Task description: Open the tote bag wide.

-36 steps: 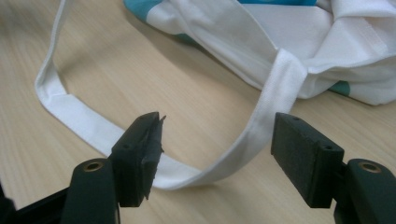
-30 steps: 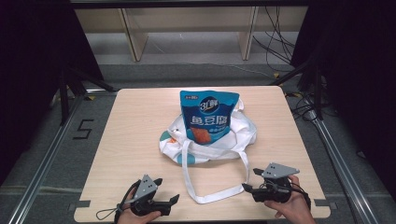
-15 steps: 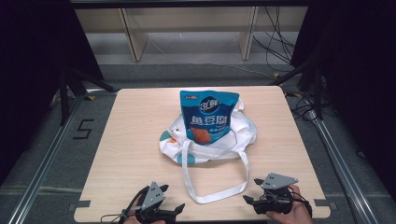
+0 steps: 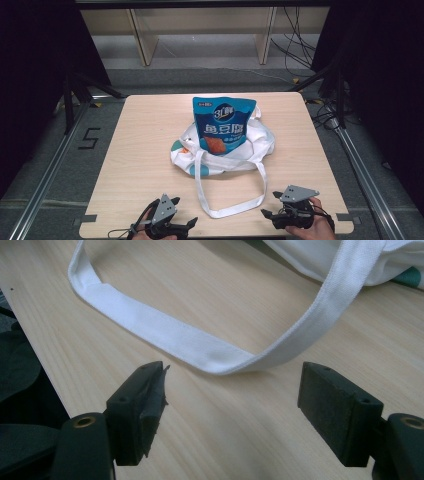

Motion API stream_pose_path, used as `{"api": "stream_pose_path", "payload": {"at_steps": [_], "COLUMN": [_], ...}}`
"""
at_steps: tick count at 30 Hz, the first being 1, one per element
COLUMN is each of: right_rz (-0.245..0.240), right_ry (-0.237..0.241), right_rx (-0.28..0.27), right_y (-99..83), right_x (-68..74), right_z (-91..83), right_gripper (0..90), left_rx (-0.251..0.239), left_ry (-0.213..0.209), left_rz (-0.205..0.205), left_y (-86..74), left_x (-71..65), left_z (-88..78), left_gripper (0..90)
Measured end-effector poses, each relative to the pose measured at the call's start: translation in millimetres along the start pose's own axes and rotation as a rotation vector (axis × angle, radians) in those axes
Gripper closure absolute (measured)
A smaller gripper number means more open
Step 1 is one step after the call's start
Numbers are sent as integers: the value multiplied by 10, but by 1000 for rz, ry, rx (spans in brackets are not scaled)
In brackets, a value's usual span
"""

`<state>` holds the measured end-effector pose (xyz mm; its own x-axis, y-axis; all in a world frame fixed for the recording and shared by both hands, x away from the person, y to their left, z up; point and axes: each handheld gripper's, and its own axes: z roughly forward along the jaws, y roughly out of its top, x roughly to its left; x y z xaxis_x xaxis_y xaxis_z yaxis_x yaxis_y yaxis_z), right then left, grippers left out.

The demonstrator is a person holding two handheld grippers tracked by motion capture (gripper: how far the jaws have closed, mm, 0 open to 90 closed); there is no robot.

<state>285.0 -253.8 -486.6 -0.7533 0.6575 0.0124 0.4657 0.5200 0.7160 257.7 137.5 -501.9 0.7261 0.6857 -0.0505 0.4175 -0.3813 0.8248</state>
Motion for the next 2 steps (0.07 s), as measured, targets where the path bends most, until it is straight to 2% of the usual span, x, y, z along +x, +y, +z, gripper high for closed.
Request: {"api": "stream_pose_path", "payload": {"at_steps": [1, 2], "right_rz": [-6, -9], "right_ry": [1, -2], "right_rx": [-7, -5], "right_y": [1, -1], "right_x": [-9, -18], "right_z": [3, 7], "right_gripper": [281, 281], "left_rx": [-1, -3], "left_ry": [0, 1], "left_rz": [-5, -39], "left_y": [0, -4], "left_x": [2, -11], "left_z": [-1, 3], "left_gripper": [155, 154]}}
